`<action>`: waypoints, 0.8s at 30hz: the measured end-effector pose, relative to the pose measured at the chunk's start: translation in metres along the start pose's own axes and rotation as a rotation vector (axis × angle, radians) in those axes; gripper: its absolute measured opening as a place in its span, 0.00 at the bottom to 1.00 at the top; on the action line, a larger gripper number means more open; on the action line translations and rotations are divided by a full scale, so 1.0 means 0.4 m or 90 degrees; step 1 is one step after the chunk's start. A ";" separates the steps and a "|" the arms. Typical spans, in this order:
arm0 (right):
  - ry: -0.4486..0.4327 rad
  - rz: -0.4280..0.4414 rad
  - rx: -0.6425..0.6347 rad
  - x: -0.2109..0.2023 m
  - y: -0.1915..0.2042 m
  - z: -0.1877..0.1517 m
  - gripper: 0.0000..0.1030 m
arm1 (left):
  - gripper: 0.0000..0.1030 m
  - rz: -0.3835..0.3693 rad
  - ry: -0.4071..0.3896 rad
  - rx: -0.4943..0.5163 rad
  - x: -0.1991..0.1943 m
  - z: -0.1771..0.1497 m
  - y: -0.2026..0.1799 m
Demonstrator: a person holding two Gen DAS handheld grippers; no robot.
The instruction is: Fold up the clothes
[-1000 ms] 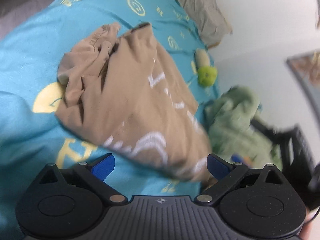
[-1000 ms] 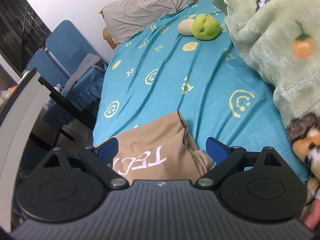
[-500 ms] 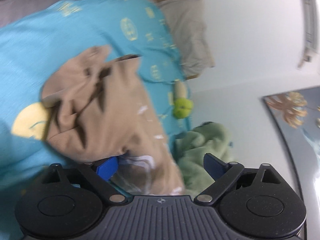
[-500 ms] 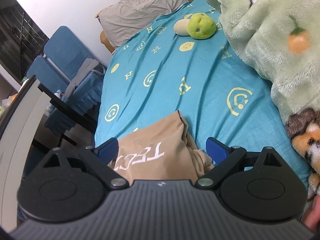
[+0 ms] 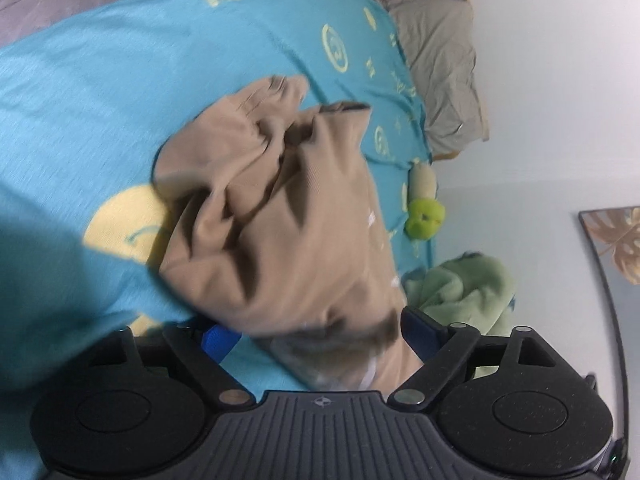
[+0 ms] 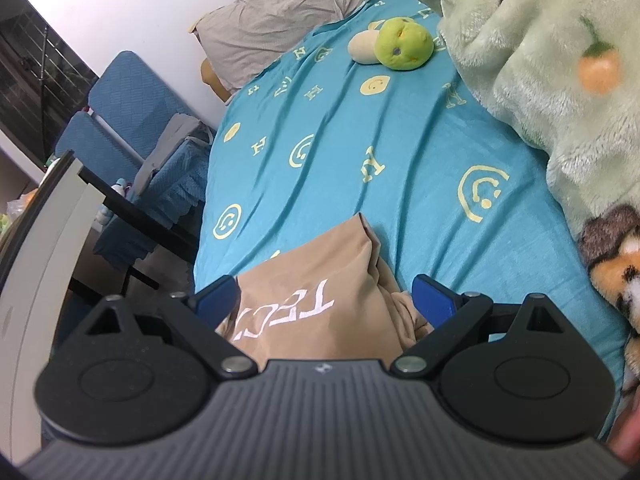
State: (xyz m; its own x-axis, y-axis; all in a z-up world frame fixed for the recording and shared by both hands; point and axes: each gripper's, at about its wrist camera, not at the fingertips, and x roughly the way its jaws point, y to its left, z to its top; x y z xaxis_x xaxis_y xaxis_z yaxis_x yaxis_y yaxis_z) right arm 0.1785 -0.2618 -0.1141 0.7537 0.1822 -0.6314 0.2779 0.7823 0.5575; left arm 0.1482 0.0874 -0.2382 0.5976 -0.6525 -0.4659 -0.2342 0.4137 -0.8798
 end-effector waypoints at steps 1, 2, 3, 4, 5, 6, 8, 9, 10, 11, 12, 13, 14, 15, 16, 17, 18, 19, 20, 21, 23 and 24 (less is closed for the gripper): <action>0.002 0.004 0.005 0.001 -0.003 0.000 0.93 | 0.68 -0.006 -0.010 0.000 -0.004 0.002 0.000; 0.004 0.009 0.013 0.002 -0.008 0.000 0.93 | 0.63 -0.014 -0.020 0.001 -0.009 0.003 0.000; 0.007 0.017 0.025 0.003 -0.014 0.001 0.93 | 0.59 -0.025 -0.029 0.005 -0.013 0.002 -0.002; 0.014 0.031 0.045 0.005 -0.023 0.001 0.93 | 0.56 -0.034 -0.037 0.009 -0.017 0.002 -0.005; 0.024 0.049 0.069 0.007 -0.034 0.001 0.93 | 0.54 -0.039 -0.044 0.014 -0.019 0.001 -0.009; 0.039 0.073 0.098 0.010 -0.045 0.000 0.93 | 0.49 -0.045 -0.050 0.020 -0.022 0.000 -0.014; 0.074 0.124 0.156 0.015 -0.058 -0.010 0.93 | 0.45 -0.056 -0.061 0.033 -0.027 -0.001 -0.024; 0.092 0.150 0.183 0.017 -0.064 -0.016 0.93 | 0.43 -0.060 -0.065 0.040 -0.029 -0.001 -0.029; 0.111 0.178 0.205 0.021 -0.066 -0.023 0.93 | 0.41 -0.064 -0.068 0.043 -0.032 0.000 -0.033; 0.132 0.202 0.229 0.027 -0.066 -0.034 0.93 | 0.40 -0.071 -0.071 0.044 -0.033 -0.001 -0.038; 0.153 0.226 0.254 0.033 -0.067 -0.045 0.93 | 0.38 -0.078 -0.074 0.045 -0.034 -0.002 -0.043; 0.179 0.250 0.284 0.045 -0.068 -0.063 0.93 | 0.37 -0.085 -0.078 0.045 -0.039 -0.003 -0.046; 0.204 0.264 0.312 0.059 -0.068 -0.081 0.93 | 0.37 -0.093 -0.082 0.045 -0.047 -0.005 -0.045; 0.229 0.270 0.334 0.078 -0.066 -0.102 0.93 | 0.36 -0.101 -0.086 0.044 -0.056 -0.006 -0.044; 0.254 0.275 0.357 0.098 -0.064 -0.123 0.93 | 0.36 -0.109 -0.090 0.043 -0.065 -0.008 -0.043; 0.277 0.278 0.379 0.117 -0.062 -0.142 0.93 | 0.36 -0.116 -0.093 0.042 -0.072 -0.009 -0.042; 0.285 0.271 0.395 0.134 -0.062 -0.153 0.94 | 0.35 -0.121 -0.095 0.041 -0.076 -0.010 -0.041; 0.293 0.264 0.411 0.152 -0.063 -0.163 0.94 | 0.35 -0.126 -0.098 0.039 -0.076 -0.009 -0.044; 0.299 0.257 0.426 0.168 -0.064 -0.172 0.94 | 0.35 -0.131 -0.102 0.038 -0.071 -0.004 -0.052; 0.290 0.248 0.437 0.178 -0.068 -0.172 0.93 | 0.34 -0.136 -0.106 0.037 -0.065 0.001 -0.061; 0.245 0.215 0.450 0.180 -0.085 -0.165 0.93 | 0.34 -0.141 -0.112 0.036 -0.064 0.005 -0.067; 0.220 0.194 0.453 0.177 -0.094 -0.162 0.93 | 0.33 -0.142 -0.115 0.036 -0.066 0.006 -0.068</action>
State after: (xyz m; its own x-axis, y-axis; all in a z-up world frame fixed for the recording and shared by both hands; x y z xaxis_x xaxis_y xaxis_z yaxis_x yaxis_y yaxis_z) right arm 0.1830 -0.2399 -0.2148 0.6639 0.5873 -0.4630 0.4881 0.1288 0.8633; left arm 0.1406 0.0946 -0.2017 0.7580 -0.6094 -0.2327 -0.0417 0.3107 -0.9496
